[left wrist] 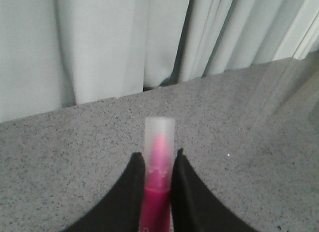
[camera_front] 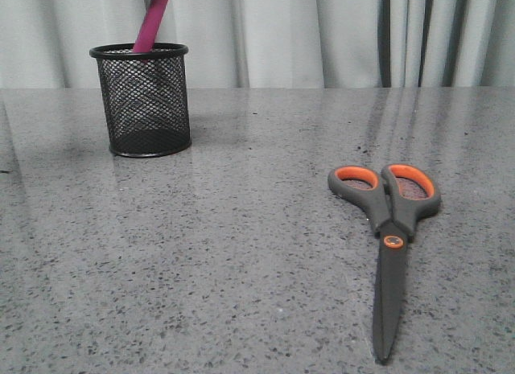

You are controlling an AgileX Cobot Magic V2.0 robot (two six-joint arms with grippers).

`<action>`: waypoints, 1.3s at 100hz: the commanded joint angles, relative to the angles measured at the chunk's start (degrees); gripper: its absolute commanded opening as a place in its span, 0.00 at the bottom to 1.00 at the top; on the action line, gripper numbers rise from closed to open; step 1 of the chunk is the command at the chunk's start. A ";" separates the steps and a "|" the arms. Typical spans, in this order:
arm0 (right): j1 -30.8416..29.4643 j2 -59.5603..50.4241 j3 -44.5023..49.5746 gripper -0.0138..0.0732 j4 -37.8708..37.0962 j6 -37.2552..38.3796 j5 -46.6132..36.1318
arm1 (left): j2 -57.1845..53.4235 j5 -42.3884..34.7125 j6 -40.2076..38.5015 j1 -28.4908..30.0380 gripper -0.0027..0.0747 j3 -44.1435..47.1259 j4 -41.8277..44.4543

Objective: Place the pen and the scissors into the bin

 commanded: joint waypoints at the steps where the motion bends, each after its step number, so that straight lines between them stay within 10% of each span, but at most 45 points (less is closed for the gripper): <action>1: -0.09 1.17 -1.94 0.51 0.15 -0.56 -3.52 | -2.27 2.31 1.26 -0.33 0.01 -0.69 -3.47; 38: -0.09 1.17 -1.94 0.51 0.05 -0.56 -3.52 | -2.27 2.31 2.52 -0.33 0.06 -0.56 -3.47; 67: -0.09 1.17 -1.94 0.51 0.05 -0.56 -3.63 | -4.35 3.99 2.52 1.67 0.69 -0.56 -3.47; 130: 7.14 28.99 -38.32 0.51 -1.45 -23.65 23.04 | -34.44 10.22 1.71 2.38 0.49 -0.34 0.64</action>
